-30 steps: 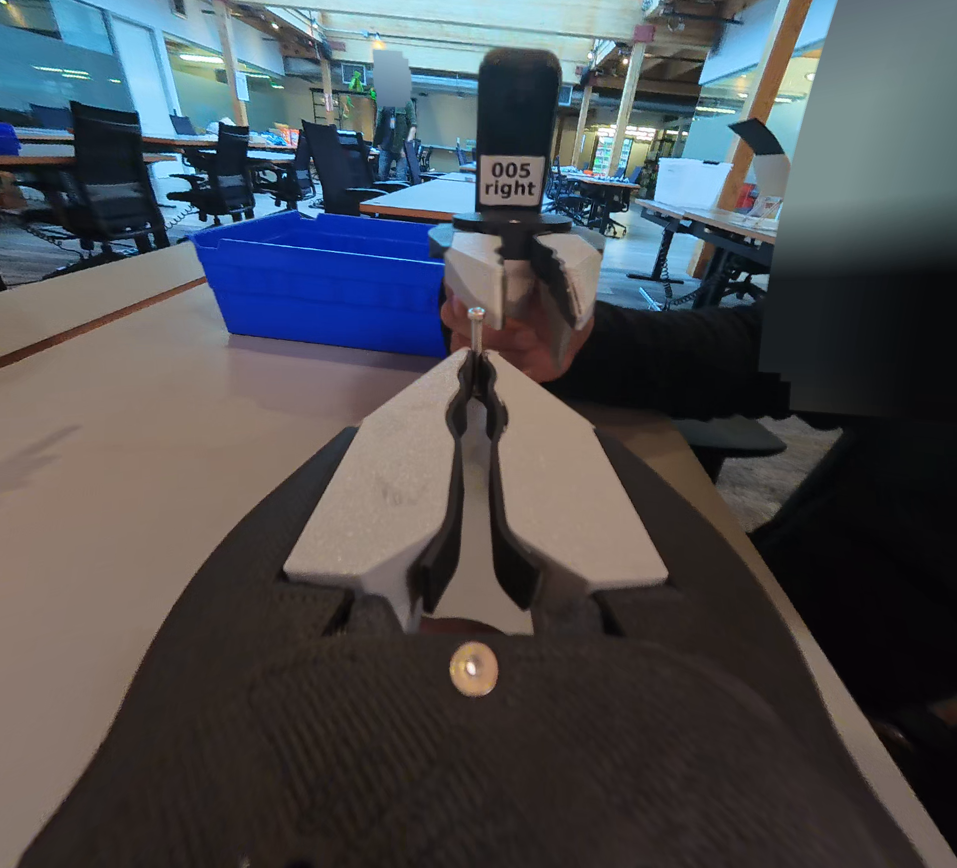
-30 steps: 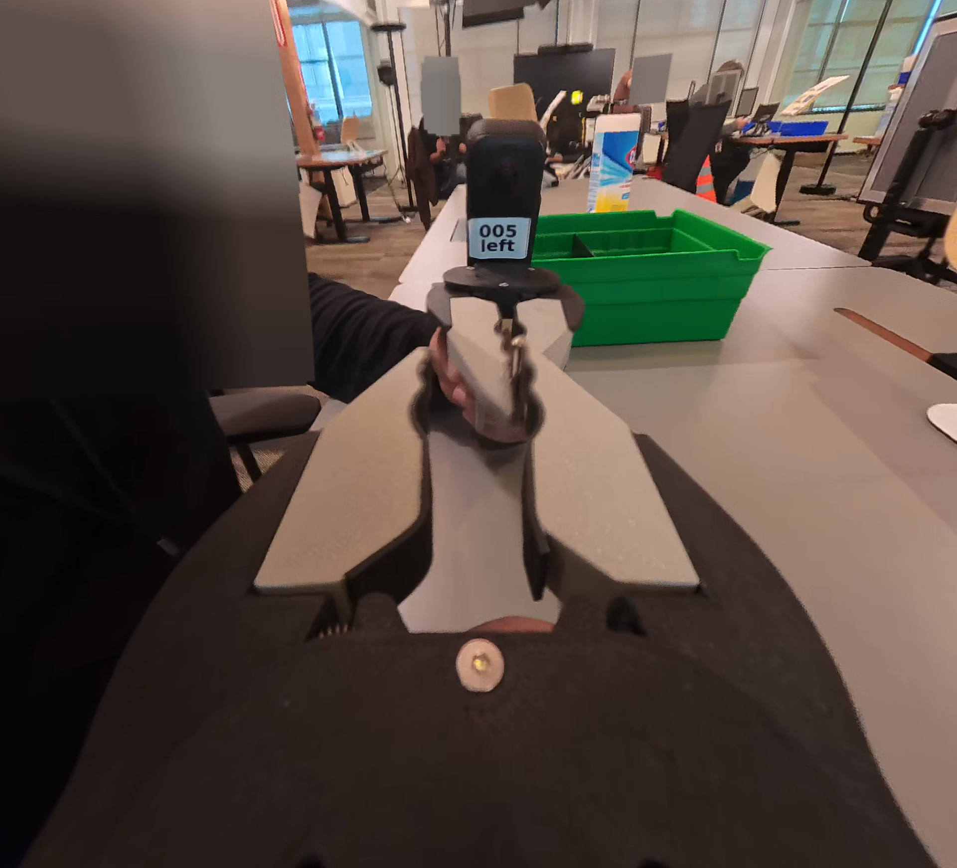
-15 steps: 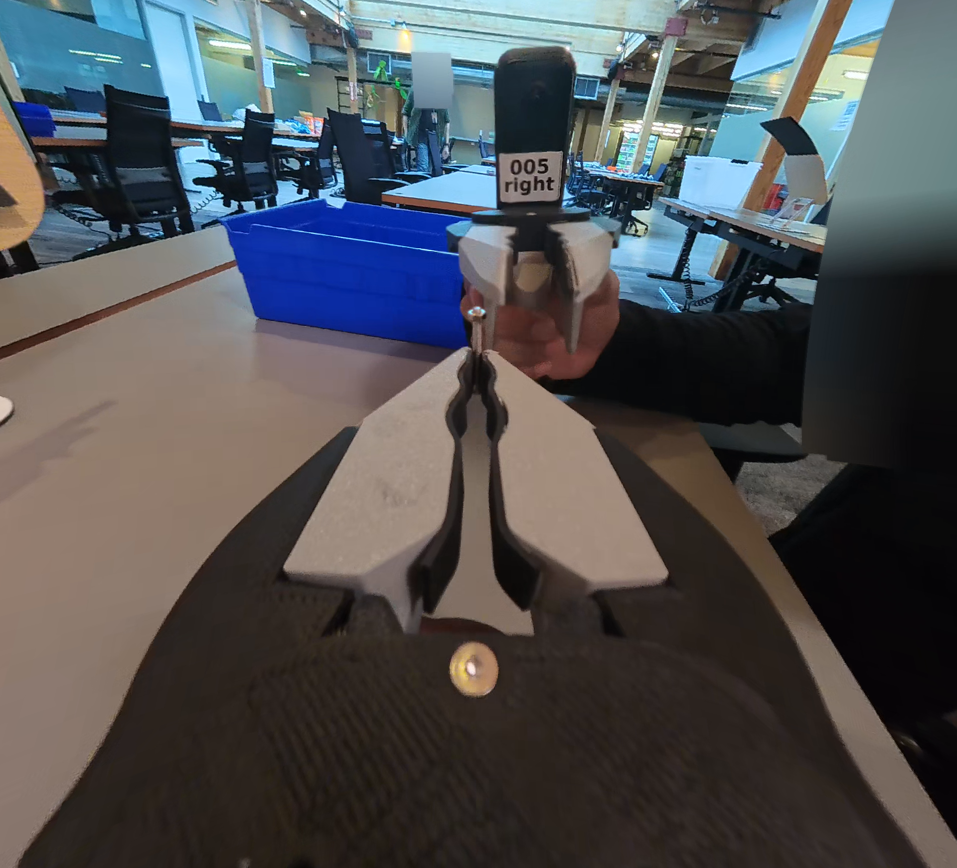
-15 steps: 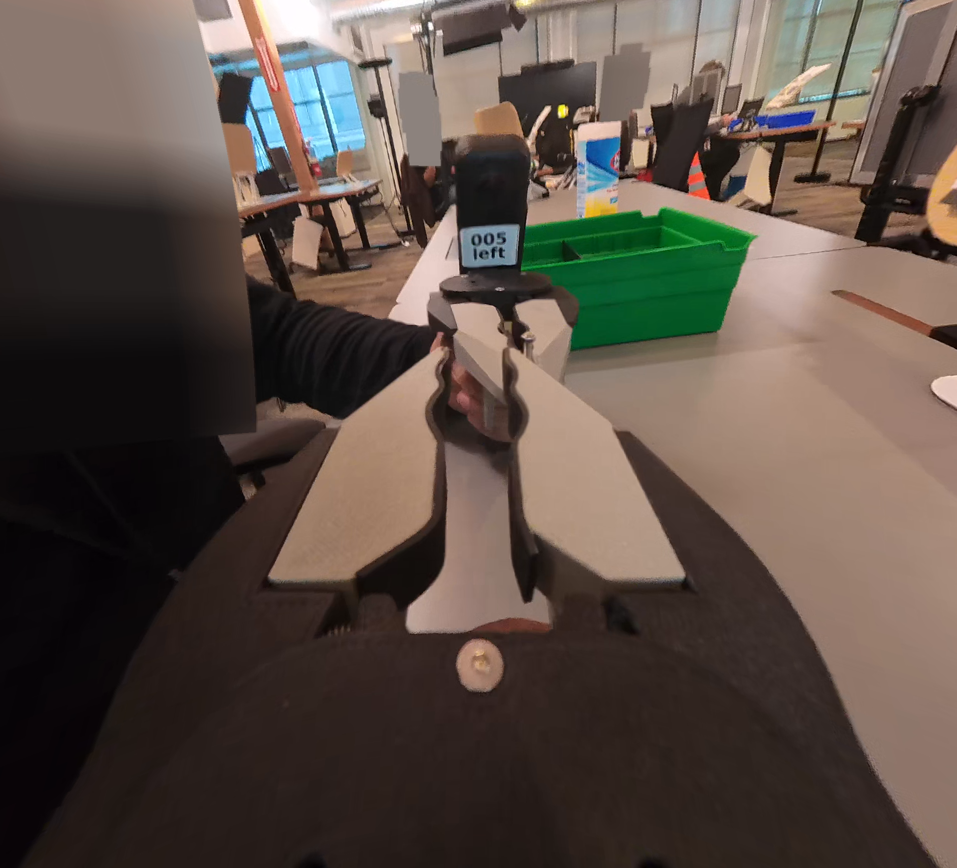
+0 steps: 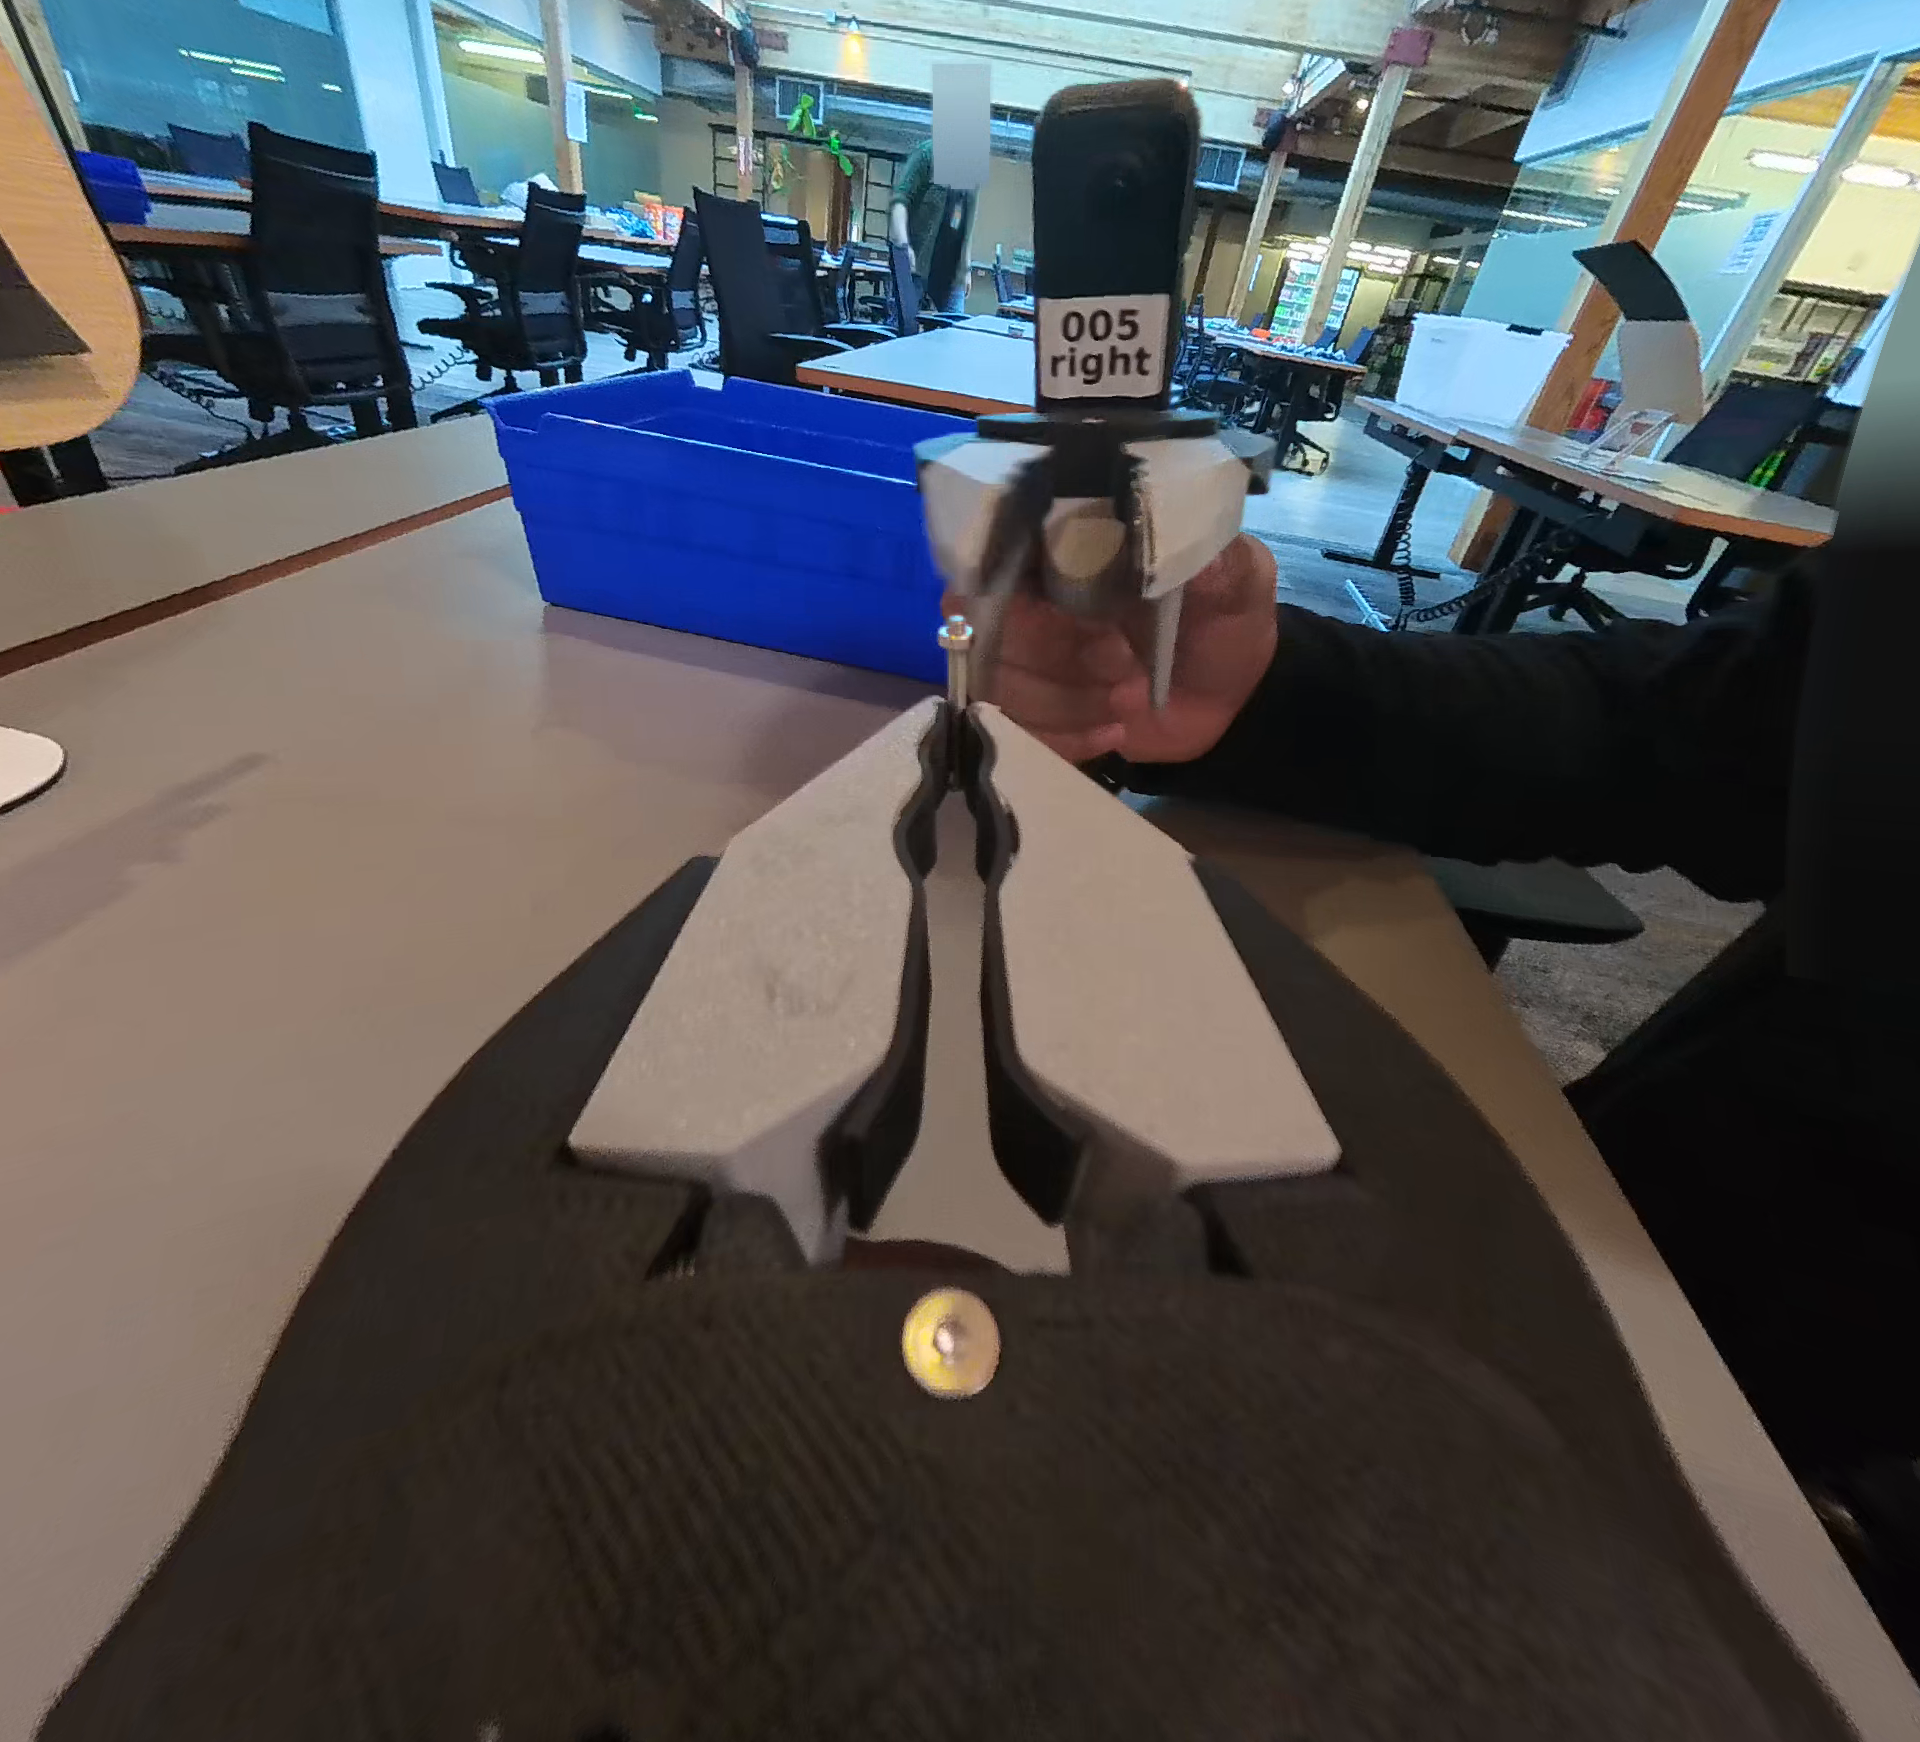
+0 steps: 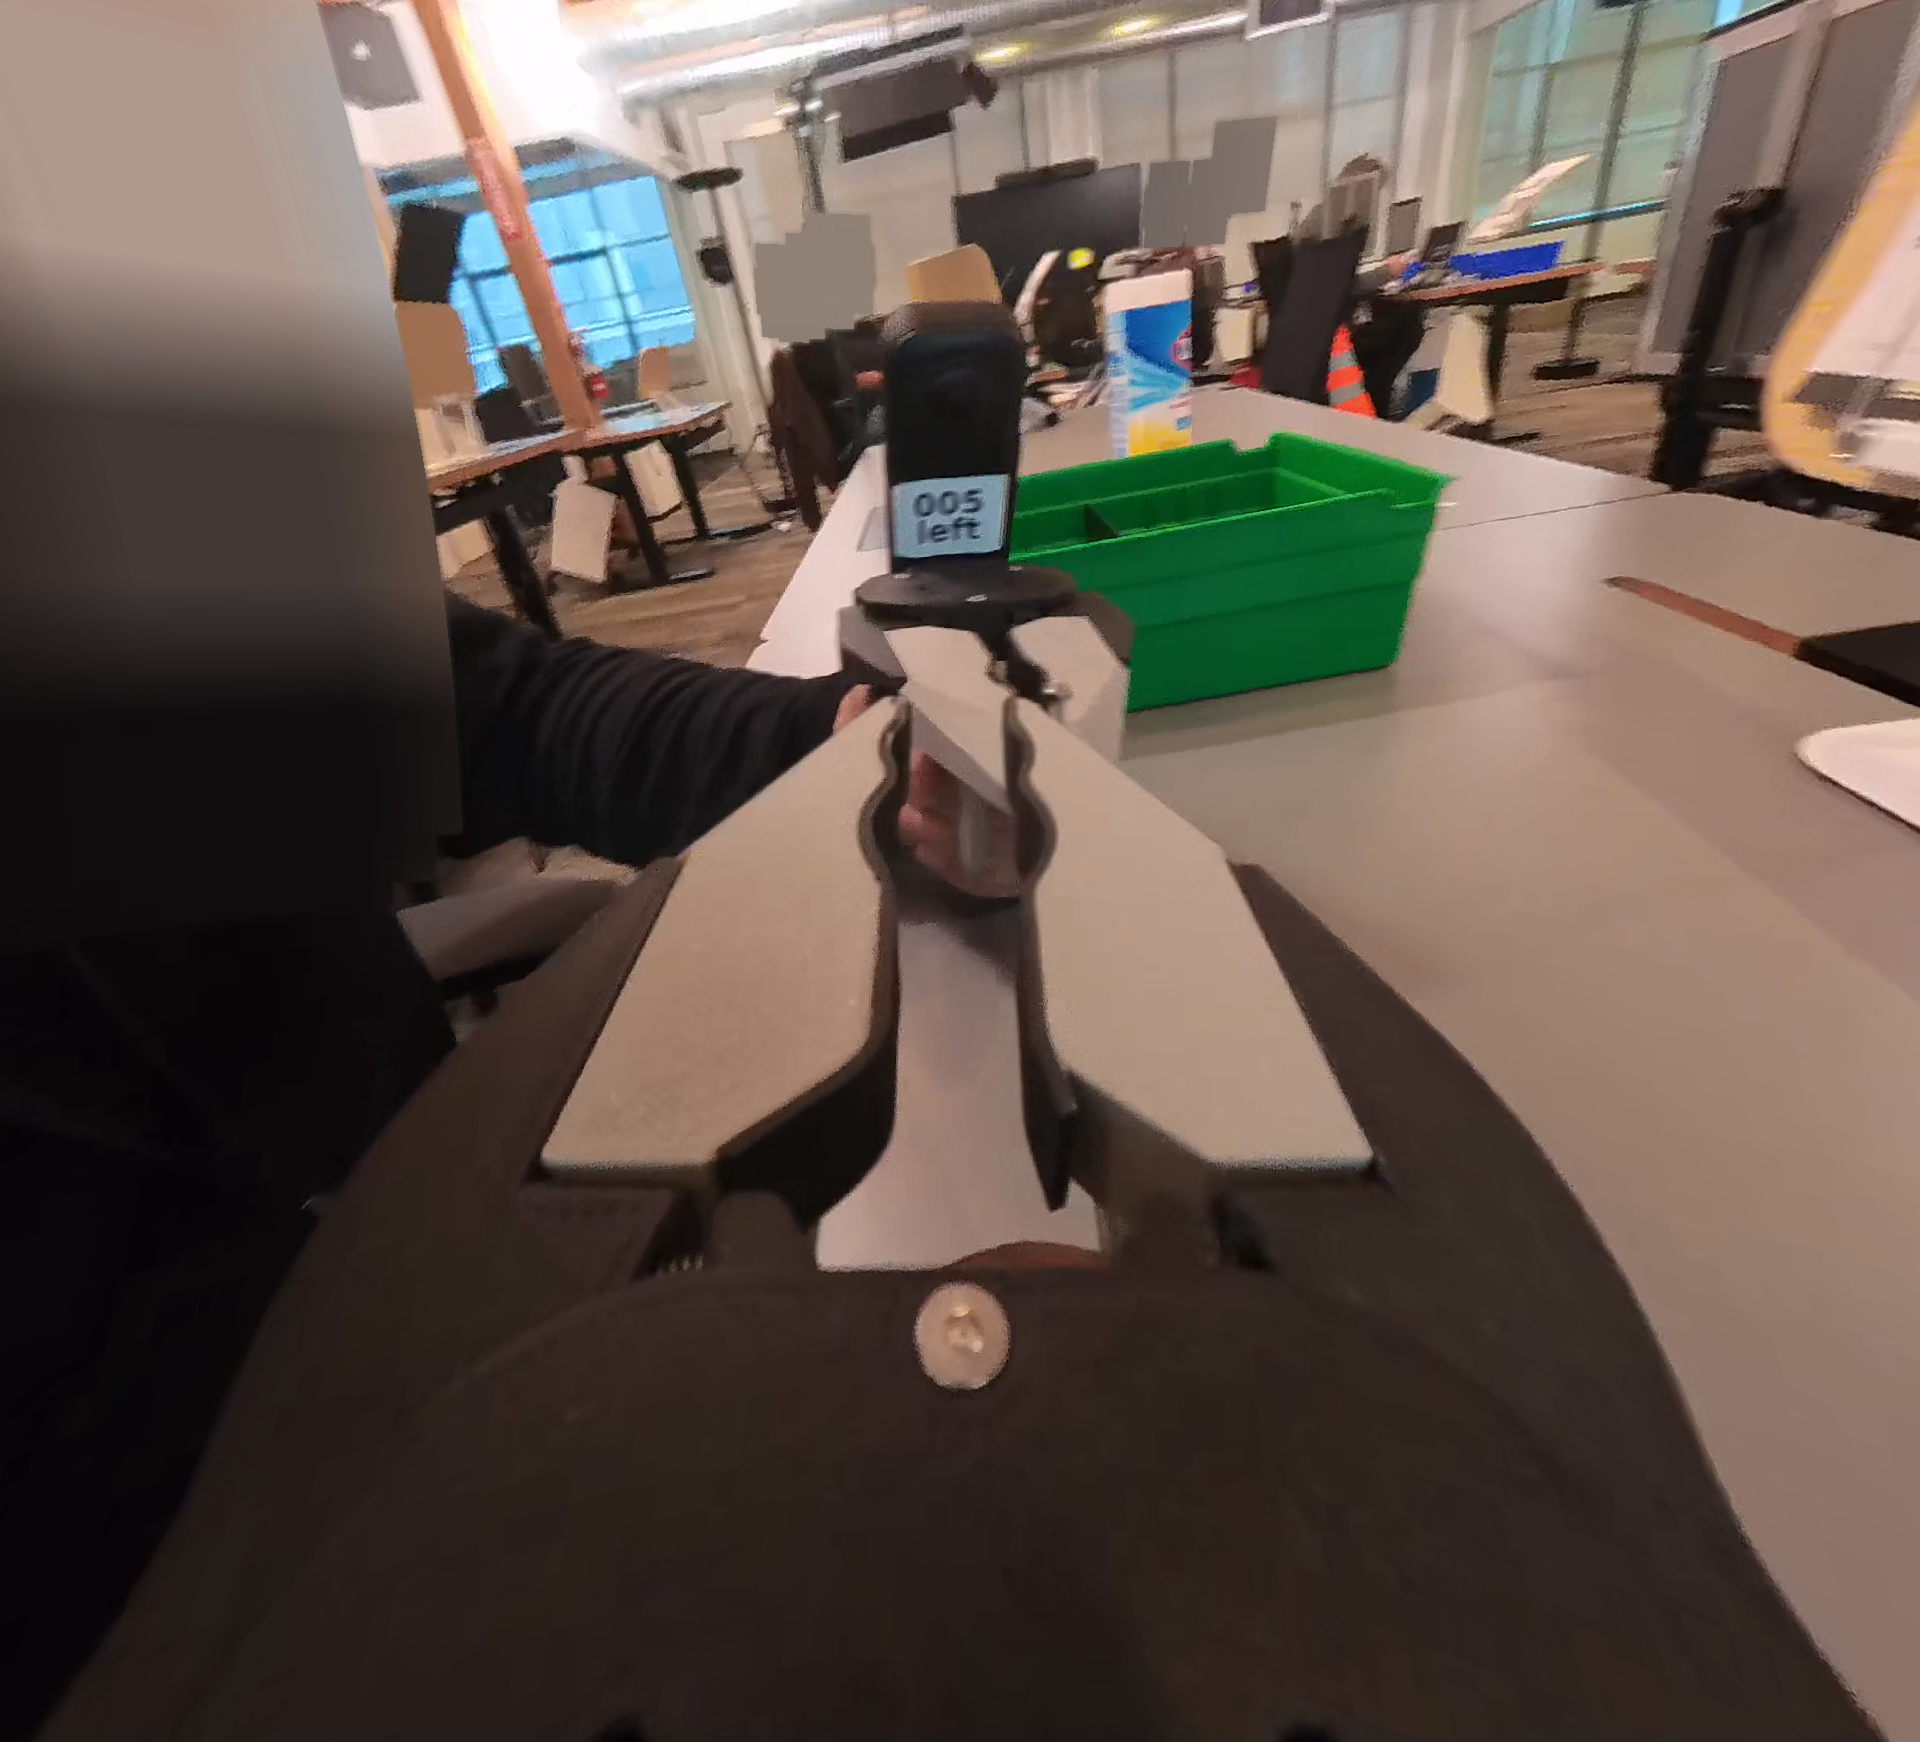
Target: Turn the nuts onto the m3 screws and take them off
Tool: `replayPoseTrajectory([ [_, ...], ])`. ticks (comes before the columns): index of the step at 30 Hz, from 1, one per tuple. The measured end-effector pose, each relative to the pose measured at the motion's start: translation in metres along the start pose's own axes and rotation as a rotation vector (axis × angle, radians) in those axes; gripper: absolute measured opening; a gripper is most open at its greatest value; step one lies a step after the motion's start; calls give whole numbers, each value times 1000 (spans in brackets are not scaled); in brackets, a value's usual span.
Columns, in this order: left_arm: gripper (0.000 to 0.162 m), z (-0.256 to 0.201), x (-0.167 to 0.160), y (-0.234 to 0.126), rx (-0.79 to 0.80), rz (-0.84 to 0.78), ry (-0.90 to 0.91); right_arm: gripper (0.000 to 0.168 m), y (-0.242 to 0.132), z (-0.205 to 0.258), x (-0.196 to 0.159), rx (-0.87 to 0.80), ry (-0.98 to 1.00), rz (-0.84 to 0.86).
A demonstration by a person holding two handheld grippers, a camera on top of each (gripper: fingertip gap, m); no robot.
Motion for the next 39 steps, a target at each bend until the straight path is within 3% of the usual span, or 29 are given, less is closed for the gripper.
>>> replayPoseTrajectory([
  [3, 0, -4, -3, 4, -20, 20, 5, 44, 4, -9, -1, -72, 15, 8],
  [8, 0, -5, -6, 6, -17, 27, 16, 37, 24, -1, -12, 9, -6, 95],
  [11, 0, -2, -1, 2, 9, 2, 22, 37, 13, 0, -5, -17, -8, 78],
  [13, 0, 1, 0, 0, 20, -1, 6, 18, 1, 1, 1, 6, -4, 31],
  [17, 0, -1, -3, 2, 2, 10, -1, 41, 2, -6, 2, -61, -5, 20],
  [23, 0, -5, -4, 5, 7, 9, 33, 44, 28, 2, -12, -17, -30, 109],
  [26, 0, 1, 1, 1, 47, -15, 21, 42, 17, 4, -6, -47, -43, 82],
  [27, 0, 3, 1, -1, 53, -15, 7, 23, 11, 5, -5, -22, -35, 71],
  [28, 0, 4, 1, -2, 52, -15, -4, 17, 7, 5, -4, -14, -25, 50],
  [31, 0, 2, -2, 1, 41, 2, 2, 34, 8, -3, -2, -98, -25, 43],
  [37, 0, 0, -5, 4, 32, 18, -2, 2, 18, -9, -8, -156, -50, 109],
  [39, 0, -1, -5, 4, 34, 20, -12, 2, 18, -9, -8, -158, -40, 108],
])
Point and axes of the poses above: each gripper's, where its closed fingertips meet, y out along the fingers, x out of its top, z = x × y across the jaws, the point moved 10 cm from there along -y, back along the fingers, and after that the axes turned 13 degrees about -z, right-handed, at the moved point
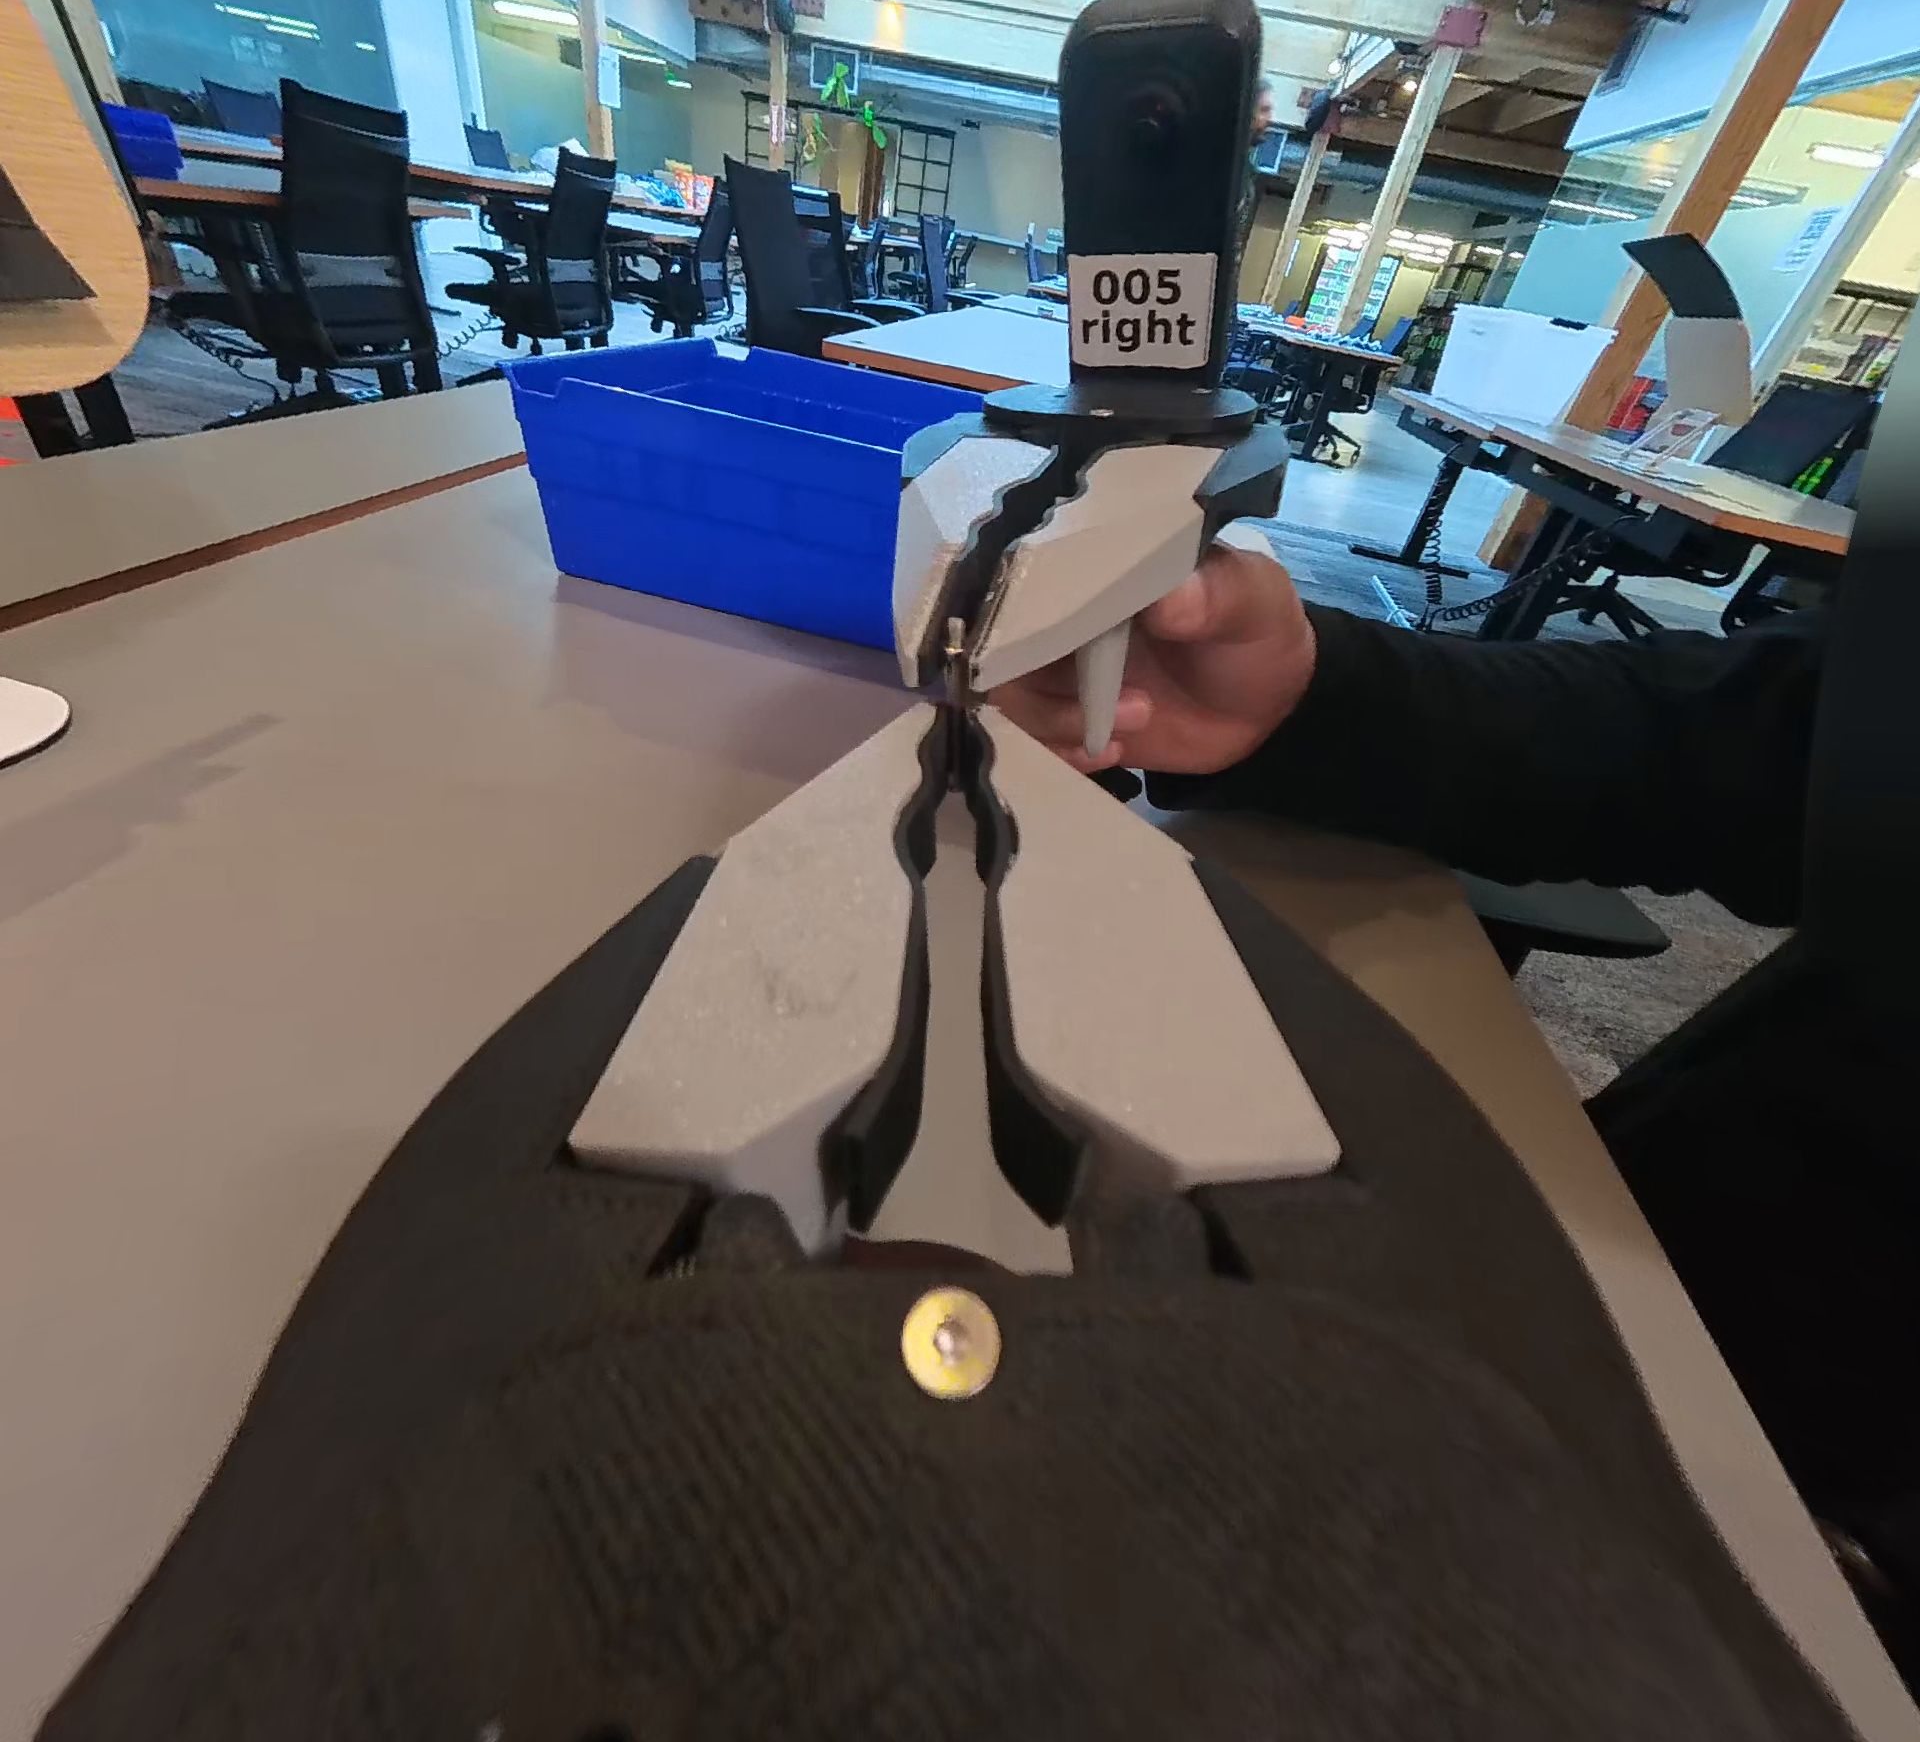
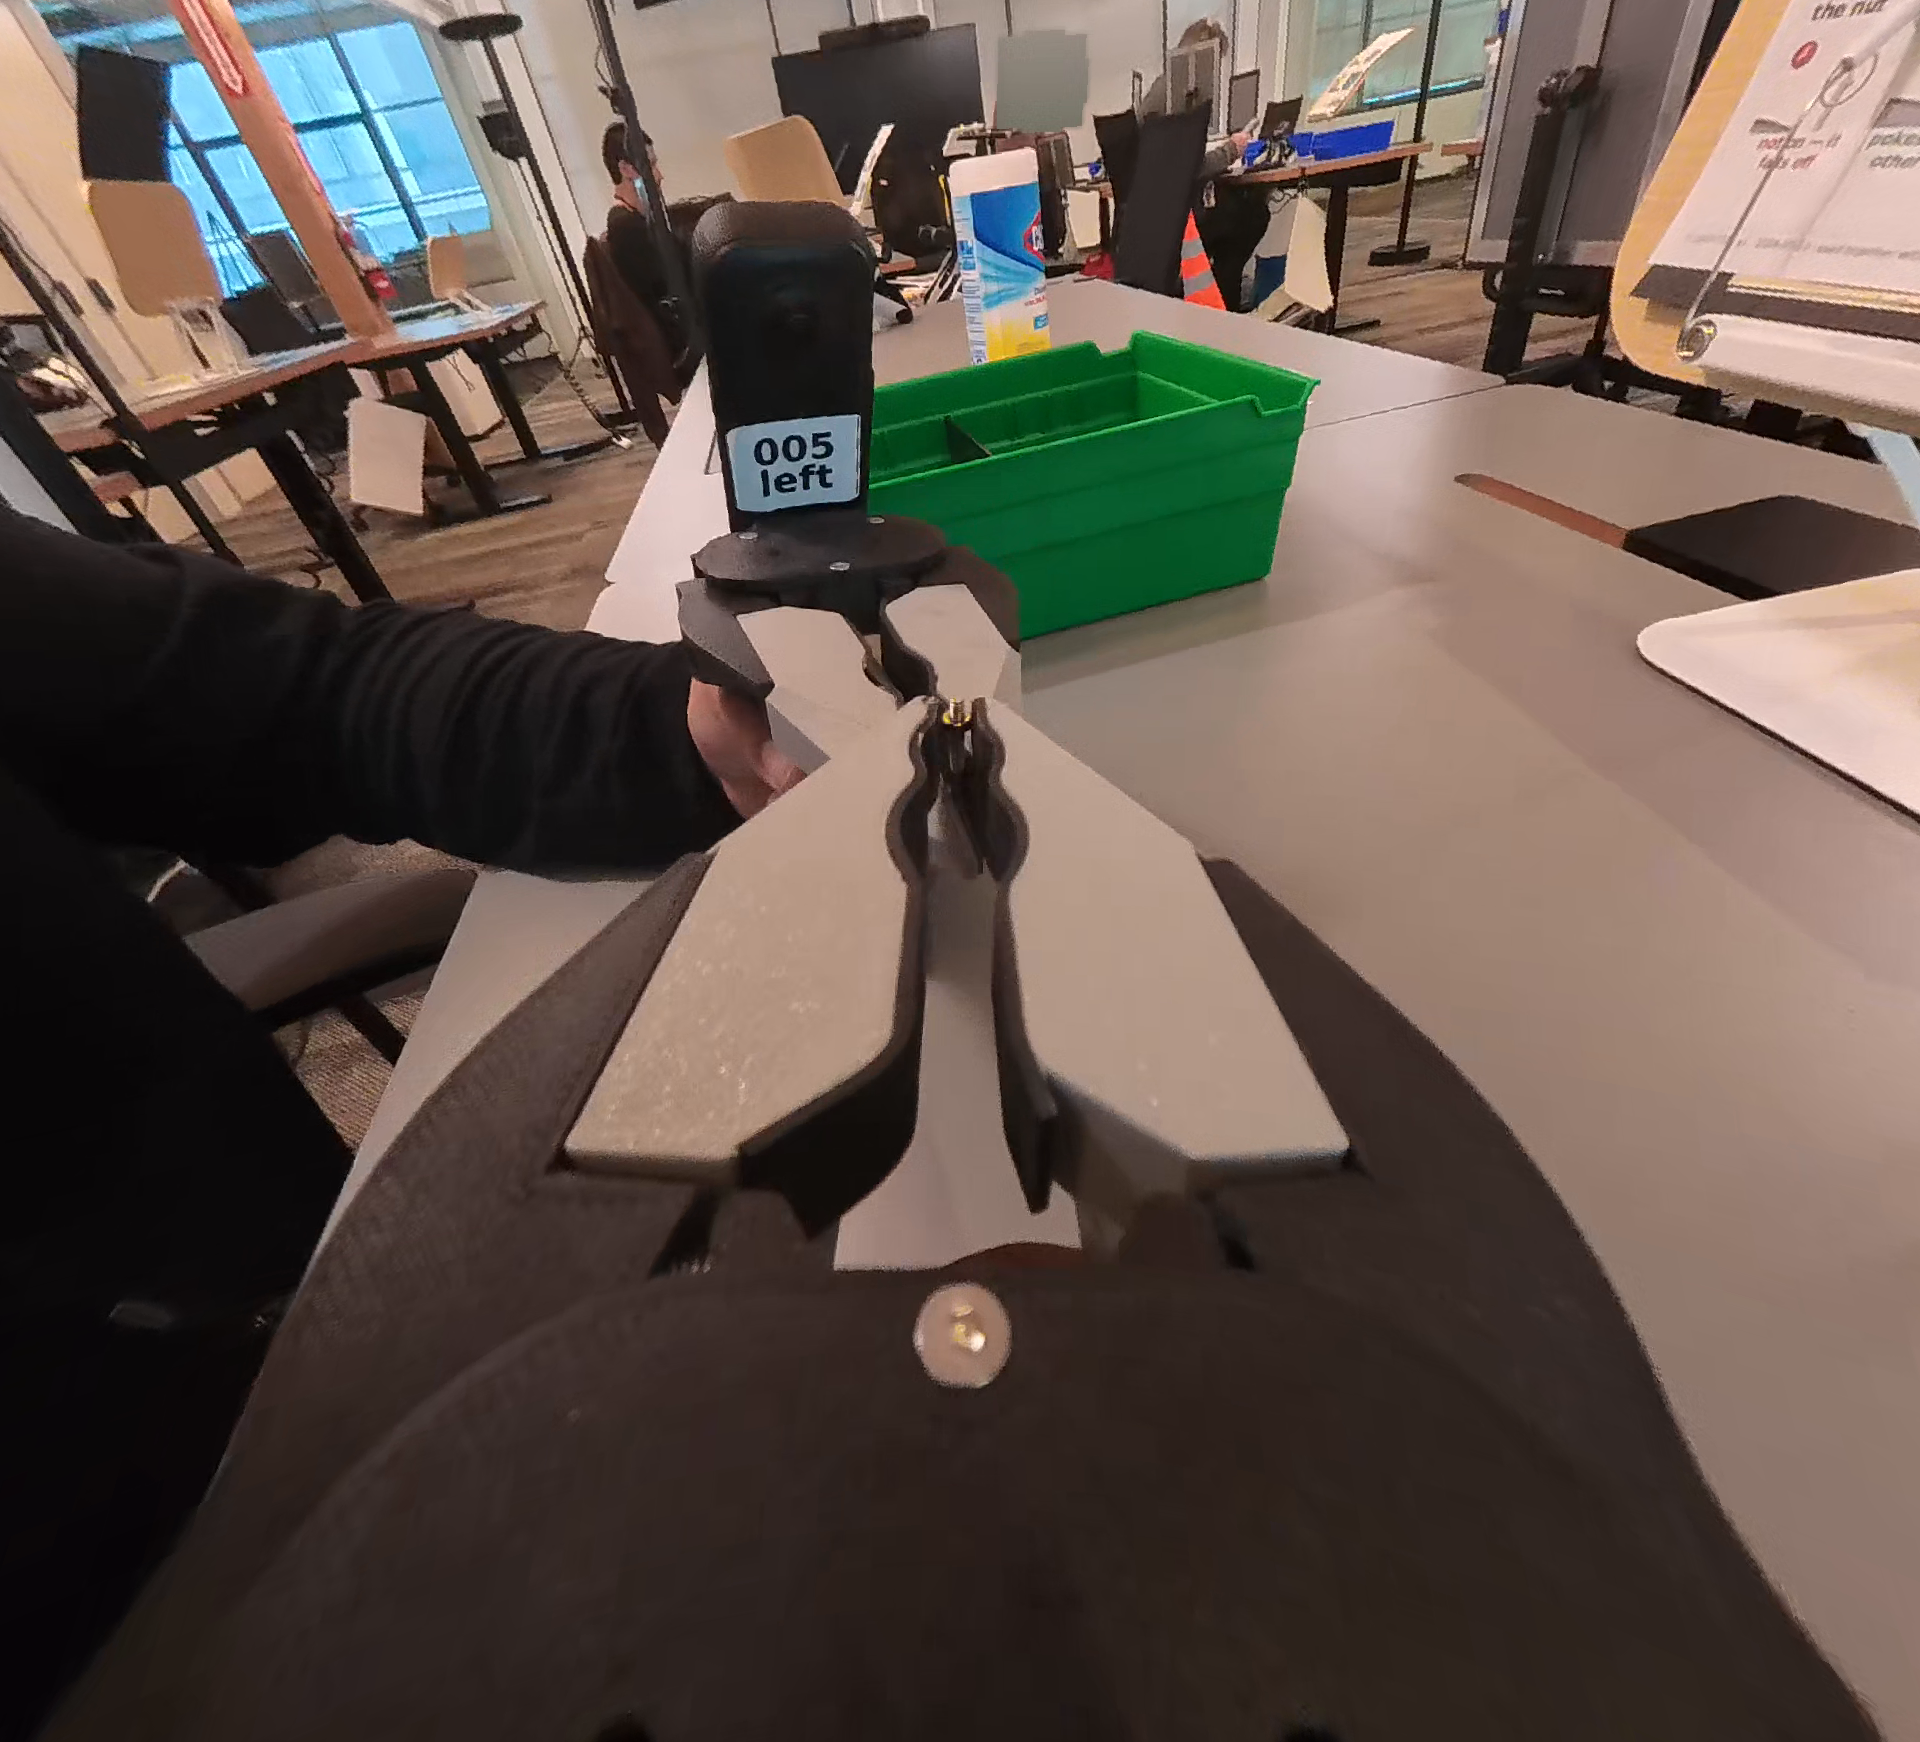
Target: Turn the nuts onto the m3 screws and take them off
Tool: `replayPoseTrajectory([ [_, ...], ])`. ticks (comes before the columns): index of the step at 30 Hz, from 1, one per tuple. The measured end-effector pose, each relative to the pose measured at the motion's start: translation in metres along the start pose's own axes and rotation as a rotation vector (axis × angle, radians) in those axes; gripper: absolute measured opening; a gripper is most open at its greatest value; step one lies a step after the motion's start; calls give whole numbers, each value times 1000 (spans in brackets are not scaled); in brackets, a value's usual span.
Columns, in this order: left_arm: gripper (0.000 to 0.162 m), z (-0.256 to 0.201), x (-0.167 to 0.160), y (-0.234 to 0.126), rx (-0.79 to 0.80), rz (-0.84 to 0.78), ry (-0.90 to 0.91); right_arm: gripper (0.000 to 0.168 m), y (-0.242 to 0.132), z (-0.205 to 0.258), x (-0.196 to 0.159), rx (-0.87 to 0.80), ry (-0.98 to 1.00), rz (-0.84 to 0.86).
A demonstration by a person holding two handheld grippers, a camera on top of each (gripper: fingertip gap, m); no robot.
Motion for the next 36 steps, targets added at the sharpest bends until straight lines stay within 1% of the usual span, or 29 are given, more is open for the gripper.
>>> replayPoseTrajectory([
  [3, 0, 1, -1, 2, 24, 2, -23, 1, 0, -1, 0, -26, 1, 9],
  [4, 4, 1, -1, 2, 25, 1, -33, 1, 0, -1, 0, -39, -14, 15],
  [6, 23, 2, -2, 3, 36, 5, -48, 1, -2, 0, 2, -80, -39, 11],
  [9, 46, 5, -4, 4, 82, 17, -44, 2, -14, -2, 10, -127, -10, -50],
  [10, 50, 6, -5, 4, 97, 26, -39, 2, -21, -2, 15, -158, -3, -71],
  [11, 50, 7, -5, 4, 103, 39, -31, 2, -32, 2, 26, -199, 10, -93],
  [12, 50, 7, -6, 4, 99, 49, -25, 2, -46, 10, 44, -223, -3, -123],
  [13, 50, 6, -6, 4, 94, 55, -24, 2, -66, 17, 64, -285, -64, -142],
  [15, 48, 5, -7, 5, 91, 59, -24, 2, -116, 26, 102, -512, -230, -127],
  [17, 47, 3, -8, 7, 84, 76, -30, 2, -168, 21, 126, -712, -280, -53],
  [19, 46, 2, -10, 9, 82, 97, -27, 2, -216, -1, 126, -875, -197, 92],
  [21, 45, 0, -11, 10, 77, 106, -12, 2, -251, -29, 107, -987, -64, 236],
  [24, 45, 1, -11, 9, 82, 105, -10, 3, -277, -66, 73, -1110, -14, 414],
  [25, 45, 1, -11, 9, 83, 101, -18, 10, -281, -77, 64, -1149, -6, 474],
  [26, 45, 3, -10, 8, 86, 97, -28, 20, -284, -86, 59, -1186, 1, 523],
  [27, 45, 4, -10, 8, 92, 96, -39, 26, -286, -93, 57, -1213, 2, 561],
  [29, 45, 6, -10, 6, 93, 99, -58, 26, -285, -101, 64, -1242, -37, 588],
  [31, 45, 8, -10, 6, 99, 101, -63, 29, -275, -100, 81, -1239, -88, 576],
  [33, 45, 8, -10, 6, 96, 107, -64, 32, -253, -90, 105, -1195, -160, 531],
  [36, 45, 7, -11, 7, 98, 120, -56, 36, -200, -66, 135, -1041, -274, 456],
])
Point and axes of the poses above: each gripper's, where its closed fingertips meet, y out along the fingers, x out of its top, z = x × y across the jaws, the point moved 10 cm from there along -y, back along the fingers, and after that the axes turned 13 degrees about -z, right-handed, at the moved point
